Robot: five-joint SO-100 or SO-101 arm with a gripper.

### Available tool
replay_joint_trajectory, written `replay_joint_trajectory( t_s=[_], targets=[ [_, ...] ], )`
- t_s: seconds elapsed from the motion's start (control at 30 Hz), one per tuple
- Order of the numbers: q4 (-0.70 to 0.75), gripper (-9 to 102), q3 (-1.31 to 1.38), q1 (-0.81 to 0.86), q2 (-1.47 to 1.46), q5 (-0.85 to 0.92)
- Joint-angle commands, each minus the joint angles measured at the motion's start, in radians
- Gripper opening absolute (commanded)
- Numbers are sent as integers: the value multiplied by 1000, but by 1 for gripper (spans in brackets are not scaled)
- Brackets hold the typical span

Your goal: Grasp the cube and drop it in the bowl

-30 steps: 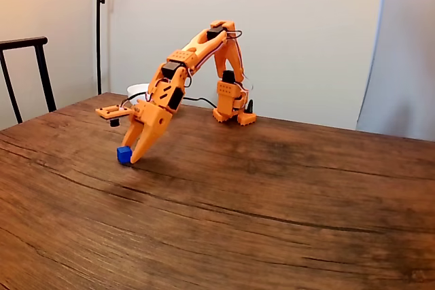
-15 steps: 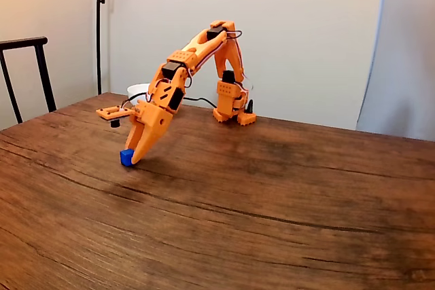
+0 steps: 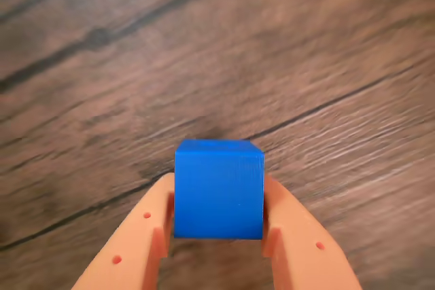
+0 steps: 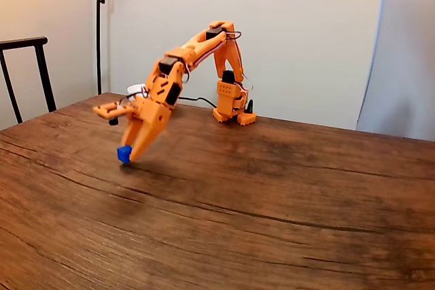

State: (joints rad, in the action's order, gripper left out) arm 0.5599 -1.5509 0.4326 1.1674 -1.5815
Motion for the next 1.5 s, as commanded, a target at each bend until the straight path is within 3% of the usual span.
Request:
replay_joint_trajectory(
  t_s=[0.0,0.93,1.17,1.47],
  targets=[
    [124,9,132,8,28,-40],
    [1173,10,960,155,29,-215],
    [1198,9,1000,264,107,-293],
    [1198,9,736,390,350,-318]
  ],
)
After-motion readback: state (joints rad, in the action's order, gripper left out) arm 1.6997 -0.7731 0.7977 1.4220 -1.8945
